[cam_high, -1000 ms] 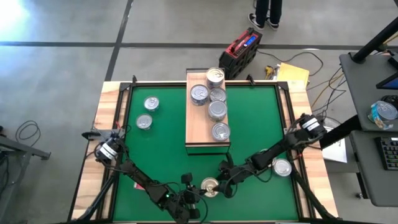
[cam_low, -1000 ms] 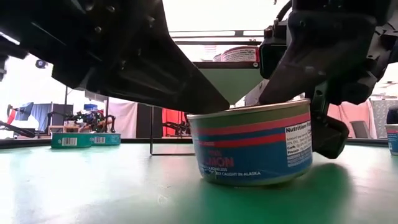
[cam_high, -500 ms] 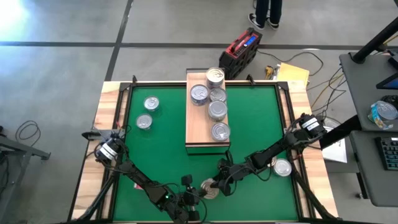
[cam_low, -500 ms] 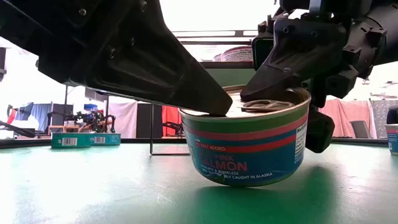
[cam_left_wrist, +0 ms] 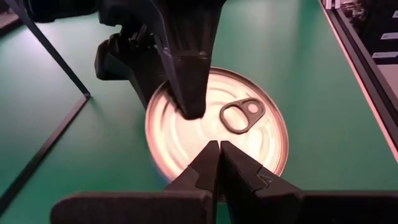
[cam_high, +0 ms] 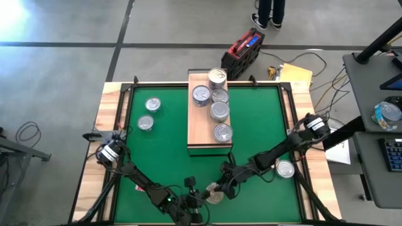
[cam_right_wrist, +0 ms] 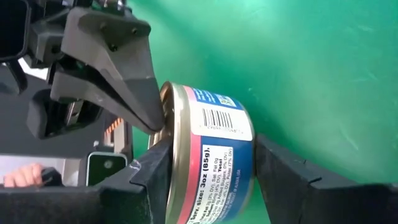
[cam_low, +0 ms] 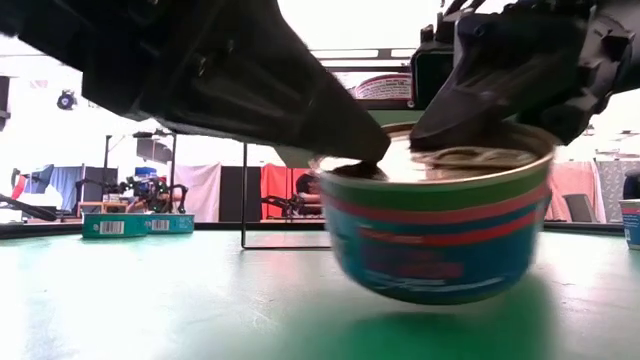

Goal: Stack canned seafood by type on shelf
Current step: Stack the top dark blue tuna can on top of the dark blue can on the shelf

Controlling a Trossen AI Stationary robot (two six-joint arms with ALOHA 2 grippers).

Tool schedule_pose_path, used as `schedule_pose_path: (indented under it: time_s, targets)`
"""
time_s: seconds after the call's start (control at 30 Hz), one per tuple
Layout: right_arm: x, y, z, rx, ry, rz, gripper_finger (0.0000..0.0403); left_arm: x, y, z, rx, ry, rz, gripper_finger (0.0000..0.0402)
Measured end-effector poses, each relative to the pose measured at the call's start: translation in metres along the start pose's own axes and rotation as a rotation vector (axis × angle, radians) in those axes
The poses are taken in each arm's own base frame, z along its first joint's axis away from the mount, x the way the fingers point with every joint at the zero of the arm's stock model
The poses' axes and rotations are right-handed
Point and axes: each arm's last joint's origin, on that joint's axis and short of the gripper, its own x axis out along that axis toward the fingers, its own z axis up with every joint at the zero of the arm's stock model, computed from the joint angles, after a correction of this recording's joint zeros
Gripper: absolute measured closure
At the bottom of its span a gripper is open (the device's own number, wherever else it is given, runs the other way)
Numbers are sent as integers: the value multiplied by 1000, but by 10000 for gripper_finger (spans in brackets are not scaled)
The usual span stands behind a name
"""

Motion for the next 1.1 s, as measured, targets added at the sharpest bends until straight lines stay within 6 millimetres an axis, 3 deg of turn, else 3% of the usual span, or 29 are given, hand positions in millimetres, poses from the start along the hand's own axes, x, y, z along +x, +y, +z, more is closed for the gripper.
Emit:
schedule_pose_path:
  time_s: [0.37, 0.8, 1.1]
  targets:
    - [-18, 8, 4, -39, 41, -50, 221, -7, -8, 17, 95, 8, 45, 401]
    - [-44, 25, 2, -100, 83, -75, 223, -33, -19, 37, 217, -63, 181, 402]
    - [-73, 54, -7, -155, 21, -27, 224, -53, -7, 61, 288, -26, 43, 401]
